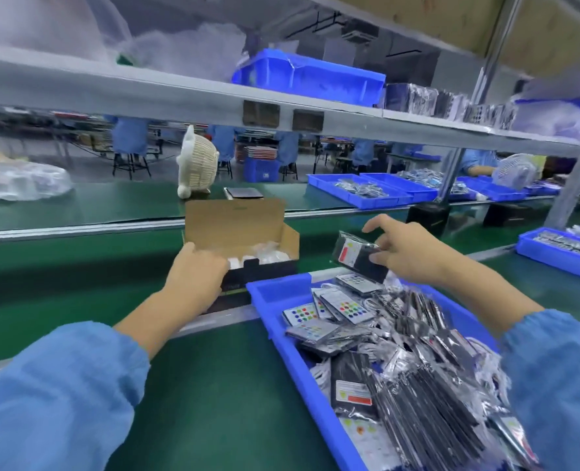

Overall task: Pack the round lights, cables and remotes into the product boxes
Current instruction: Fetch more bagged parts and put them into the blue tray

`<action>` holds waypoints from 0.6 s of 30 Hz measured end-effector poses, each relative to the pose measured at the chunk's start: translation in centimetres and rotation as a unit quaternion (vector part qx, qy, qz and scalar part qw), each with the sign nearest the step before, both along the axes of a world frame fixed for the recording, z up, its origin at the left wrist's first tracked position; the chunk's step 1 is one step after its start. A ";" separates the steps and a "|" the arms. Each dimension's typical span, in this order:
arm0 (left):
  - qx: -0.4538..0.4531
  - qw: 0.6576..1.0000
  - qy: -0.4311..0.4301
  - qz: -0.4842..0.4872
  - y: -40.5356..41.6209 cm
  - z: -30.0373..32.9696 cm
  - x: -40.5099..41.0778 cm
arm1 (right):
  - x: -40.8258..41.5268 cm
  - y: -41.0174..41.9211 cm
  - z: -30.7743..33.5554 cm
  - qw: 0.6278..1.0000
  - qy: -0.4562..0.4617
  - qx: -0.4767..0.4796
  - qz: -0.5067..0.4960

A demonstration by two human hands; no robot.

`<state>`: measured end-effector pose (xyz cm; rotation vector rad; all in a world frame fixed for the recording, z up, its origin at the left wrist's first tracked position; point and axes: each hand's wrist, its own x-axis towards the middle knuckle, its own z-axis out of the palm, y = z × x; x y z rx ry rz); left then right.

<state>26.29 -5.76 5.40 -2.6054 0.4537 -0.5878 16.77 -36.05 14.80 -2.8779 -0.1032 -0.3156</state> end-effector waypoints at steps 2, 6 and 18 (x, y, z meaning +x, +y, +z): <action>0.013 1.000 -0.017 -0.014 2.1 0.6 -1.9 | -0.1 2.5 1.5 0.996 -0.061 0.020 0.061; -0.031 0.997 -0.020 -0.074 7.8 1.4 -7.9 | 0.4 11.3 3.0 0.958 -0.160 0.023 0.235; -0.071 0.982 -0.053 -0.170 13.8 0.6 -21.1 | -2.1 26.9 -4.9 0.844 -0.041 -0.170 0.507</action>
